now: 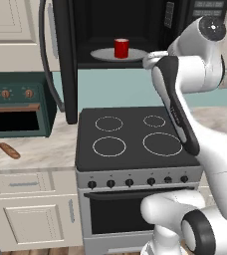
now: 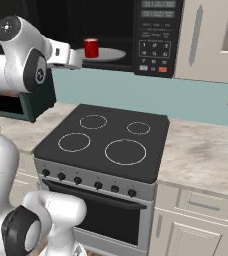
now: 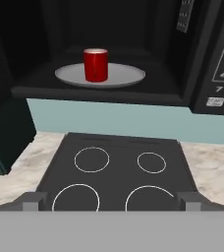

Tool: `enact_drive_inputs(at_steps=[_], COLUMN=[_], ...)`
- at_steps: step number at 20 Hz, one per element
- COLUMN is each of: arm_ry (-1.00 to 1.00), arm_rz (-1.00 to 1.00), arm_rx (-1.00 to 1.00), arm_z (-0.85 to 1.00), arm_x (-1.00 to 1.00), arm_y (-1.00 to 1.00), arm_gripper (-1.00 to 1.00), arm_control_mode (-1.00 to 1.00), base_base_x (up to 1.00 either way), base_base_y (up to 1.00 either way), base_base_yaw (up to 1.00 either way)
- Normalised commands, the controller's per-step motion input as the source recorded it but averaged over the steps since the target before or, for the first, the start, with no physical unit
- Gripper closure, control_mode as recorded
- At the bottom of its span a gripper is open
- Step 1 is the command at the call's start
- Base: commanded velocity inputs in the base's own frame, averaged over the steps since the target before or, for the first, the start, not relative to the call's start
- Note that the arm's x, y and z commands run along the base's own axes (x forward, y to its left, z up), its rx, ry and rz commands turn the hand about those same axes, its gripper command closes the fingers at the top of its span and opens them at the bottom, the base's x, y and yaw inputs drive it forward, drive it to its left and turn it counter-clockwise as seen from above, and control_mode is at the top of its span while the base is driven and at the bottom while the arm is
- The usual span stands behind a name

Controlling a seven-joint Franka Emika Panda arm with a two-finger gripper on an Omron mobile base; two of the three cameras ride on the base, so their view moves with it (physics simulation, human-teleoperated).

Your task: Pick the mug from the counter and place it inside the microwave. Then close the microwave.

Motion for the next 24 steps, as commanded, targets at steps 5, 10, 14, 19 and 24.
enact_drive_inputs(at_steps=[5,10,14,19,24], arm_ry=[-0.01,-0.06,-0.08,-0.09,-0.07], arm_rz=[0.0,0.0,0.0,0.0,0.0], arm_rx=[0.0,0.0,0.0,-0.02,-0.03], arm_z=[0.02,0.06,0.05,0.0,0.0], arm_x=[-0.8,-0.91,-0.95,-0.86,-0.66], arm_y=[0.07,0.16,0.23,0.32,0.28], arm_gripper=[-1.0,-1.0,-1.0,-1.0,-1.0], arm_control_mode=[-1.0,-1.0,-1.0,-1.0,-1.0], base_base_x=[0.0,0.0,0.0,0.0,0.0], base_base_y=[0.0,0.0,0.0,0.0,0.0], base_base_yaw=[0.0,0.0,0.0,0.0,0.0])
